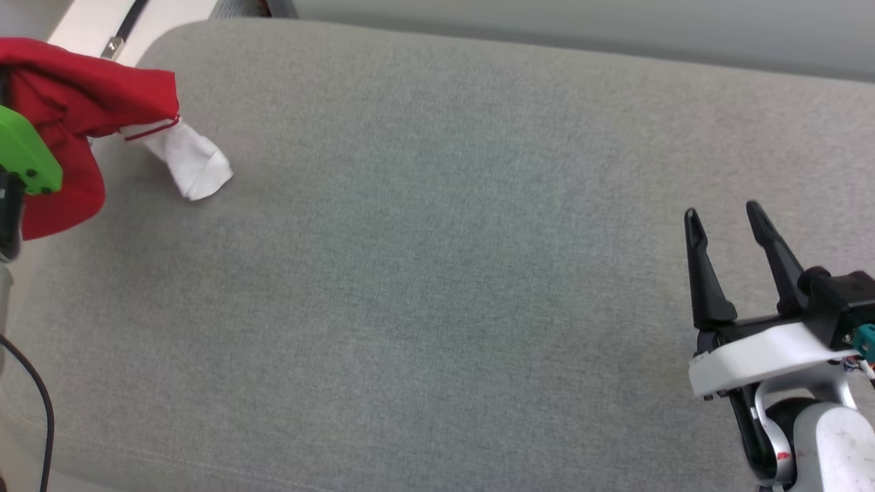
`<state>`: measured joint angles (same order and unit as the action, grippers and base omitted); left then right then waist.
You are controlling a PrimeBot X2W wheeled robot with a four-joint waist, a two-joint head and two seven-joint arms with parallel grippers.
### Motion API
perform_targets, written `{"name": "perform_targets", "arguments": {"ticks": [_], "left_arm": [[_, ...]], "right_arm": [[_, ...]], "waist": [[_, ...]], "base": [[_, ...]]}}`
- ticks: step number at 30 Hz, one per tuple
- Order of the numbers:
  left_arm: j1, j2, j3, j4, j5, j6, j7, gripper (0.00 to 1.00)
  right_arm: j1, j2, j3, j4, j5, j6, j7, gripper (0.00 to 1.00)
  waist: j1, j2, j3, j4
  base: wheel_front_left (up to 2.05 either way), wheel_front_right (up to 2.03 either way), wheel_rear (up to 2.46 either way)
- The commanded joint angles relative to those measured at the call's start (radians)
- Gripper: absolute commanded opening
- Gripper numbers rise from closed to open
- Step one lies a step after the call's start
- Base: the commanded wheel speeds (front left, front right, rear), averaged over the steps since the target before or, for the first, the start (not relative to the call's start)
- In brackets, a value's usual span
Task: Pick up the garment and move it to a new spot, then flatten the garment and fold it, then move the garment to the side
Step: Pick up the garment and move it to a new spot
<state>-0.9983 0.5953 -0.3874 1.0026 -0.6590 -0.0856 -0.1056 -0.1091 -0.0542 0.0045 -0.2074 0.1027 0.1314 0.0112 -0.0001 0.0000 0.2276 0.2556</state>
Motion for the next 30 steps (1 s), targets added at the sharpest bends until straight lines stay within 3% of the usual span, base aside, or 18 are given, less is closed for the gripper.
{"name": "perform_targets", "arguments": {"ticks": [1,10,23,30], "left_arm": [[0.022,-0.014,-0.003,-0.014,0.006,0.011,-0.016,0.0],[0.13,-0.08,-0.036,-0.166,-0.005,0.034,0.007,0.0],[0.312,-0.198,-0.175,-0.586,0.006,0.094,0.169,0.0],[0.331,-0.291,-0.271,-0.718,0.002,0.077,0.24,0.0]], "right_arm": [[0.02,0.003,-0.006,0.006,0.016,-0.001,-0.009,1.0],[0.09,0.004,-0.032,0.015,0.055,-0.001,-0.012,1.0],[0.12,0.004,-0.055,-0.008,0.042,-0.001,0.015,1.0],[0.106,0.004,-0.044,-0.008,0.062,-0.001,0.007,1.0]], "waist": [[0.0001,0.0,-0.086,-0.038],[0.0001,0.0,-0.154,-0.125],[0.0001,0.0,-0.139,-0.291],[0.0001,0.0,-0.088,-0.364]], "base": [[0.0,0.0,0.0],[0.0,0.0,0.0],[0.0,0.0,0.0],[0.0,0.0,0.0]]}}
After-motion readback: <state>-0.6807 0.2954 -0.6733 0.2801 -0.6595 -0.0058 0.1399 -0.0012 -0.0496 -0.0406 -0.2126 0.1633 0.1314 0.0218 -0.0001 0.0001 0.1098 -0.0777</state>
